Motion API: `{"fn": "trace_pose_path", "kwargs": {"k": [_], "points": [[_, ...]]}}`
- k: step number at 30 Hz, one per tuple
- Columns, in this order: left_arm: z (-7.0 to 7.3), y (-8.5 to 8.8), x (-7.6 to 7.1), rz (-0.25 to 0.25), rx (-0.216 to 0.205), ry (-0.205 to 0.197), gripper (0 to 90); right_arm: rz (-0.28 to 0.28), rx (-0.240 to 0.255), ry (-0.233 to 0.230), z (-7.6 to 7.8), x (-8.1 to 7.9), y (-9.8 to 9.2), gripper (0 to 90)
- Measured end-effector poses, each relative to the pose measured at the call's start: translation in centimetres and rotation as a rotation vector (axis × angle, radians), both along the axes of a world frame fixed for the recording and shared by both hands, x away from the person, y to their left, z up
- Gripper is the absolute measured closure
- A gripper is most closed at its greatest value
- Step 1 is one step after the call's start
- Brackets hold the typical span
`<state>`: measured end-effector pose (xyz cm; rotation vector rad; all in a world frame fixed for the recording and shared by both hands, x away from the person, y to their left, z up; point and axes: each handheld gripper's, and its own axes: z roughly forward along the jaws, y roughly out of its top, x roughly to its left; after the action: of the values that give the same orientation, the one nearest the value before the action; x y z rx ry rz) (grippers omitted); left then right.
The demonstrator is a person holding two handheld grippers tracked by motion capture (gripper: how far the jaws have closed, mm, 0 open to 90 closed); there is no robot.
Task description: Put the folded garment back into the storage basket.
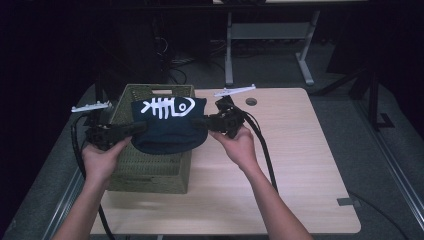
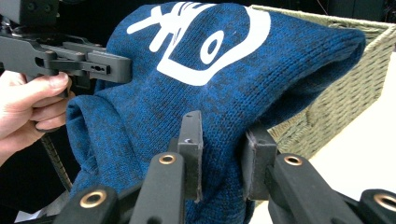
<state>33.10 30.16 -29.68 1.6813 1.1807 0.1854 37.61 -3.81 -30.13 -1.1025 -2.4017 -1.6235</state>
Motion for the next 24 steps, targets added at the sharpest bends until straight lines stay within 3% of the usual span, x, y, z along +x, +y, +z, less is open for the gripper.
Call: {"fn": "trace_pose_path", "kwargs": {"k": [8,24], "points": [[0.0,1.4,-0.1,0.038,0.018,0.001,70.1,0.008,-0.002,0.004,-0.3,0.4,2.0,72.7],[-0.2,3.0,0.1,0.078,0.039,0.013,70.1,0.015,-0.013,0.005,-0.9,1.0,4.2,72.7]]}}
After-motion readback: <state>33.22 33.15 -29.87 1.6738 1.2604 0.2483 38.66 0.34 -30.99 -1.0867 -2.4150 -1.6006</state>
